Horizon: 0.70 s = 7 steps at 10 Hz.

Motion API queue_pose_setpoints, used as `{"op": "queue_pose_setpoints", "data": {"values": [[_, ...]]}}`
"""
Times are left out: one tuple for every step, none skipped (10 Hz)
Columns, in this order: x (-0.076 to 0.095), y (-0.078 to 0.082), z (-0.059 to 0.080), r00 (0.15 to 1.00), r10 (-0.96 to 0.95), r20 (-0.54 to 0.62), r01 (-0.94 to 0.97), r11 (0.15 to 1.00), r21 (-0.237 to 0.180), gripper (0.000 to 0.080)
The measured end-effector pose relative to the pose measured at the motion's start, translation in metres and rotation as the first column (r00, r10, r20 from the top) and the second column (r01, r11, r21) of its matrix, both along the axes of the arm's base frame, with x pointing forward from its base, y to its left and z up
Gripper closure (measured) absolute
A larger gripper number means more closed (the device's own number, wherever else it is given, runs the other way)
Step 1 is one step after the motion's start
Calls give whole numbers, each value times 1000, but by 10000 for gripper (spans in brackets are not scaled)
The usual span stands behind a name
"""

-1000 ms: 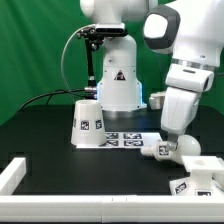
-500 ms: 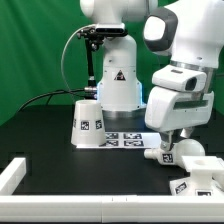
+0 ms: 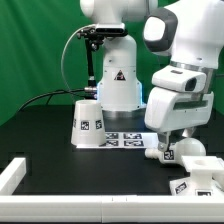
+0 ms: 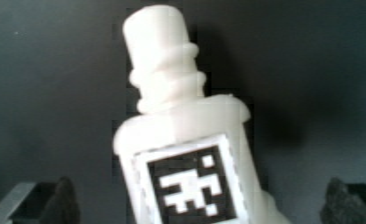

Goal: Assemble lamp

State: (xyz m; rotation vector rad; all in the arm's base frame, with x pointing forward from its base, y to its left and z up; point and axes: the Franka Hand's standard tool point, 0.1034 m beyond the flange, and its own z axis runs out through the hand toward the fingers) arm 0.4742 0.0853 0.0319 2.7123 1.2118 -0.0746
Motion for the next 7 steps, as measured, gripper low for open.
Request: {"op": "queue_pose_setpoints", "data": {"values": [[0, 0, -1, 1000, 0, -1, 0, 1000, -1, 102], [-3, -3, -6, 1000, 3, -10, -3, 1000, -3, 102], [-7, -6, -16, 1000, 12, -22, -12, 1000, -7, 101], [-5, -6, -18, 1000, 23, -14, -23, 1000, -1, 101], [-5, -6, -17, 1000, 23, -14, -23, 1000, -1, 102], [-5, -6, -18, 1000, 23, -15, -23, 1000, -2, 251], [-6, -6, -18, 1000, 17, -14, -17, 1000, -2, 251]]}}
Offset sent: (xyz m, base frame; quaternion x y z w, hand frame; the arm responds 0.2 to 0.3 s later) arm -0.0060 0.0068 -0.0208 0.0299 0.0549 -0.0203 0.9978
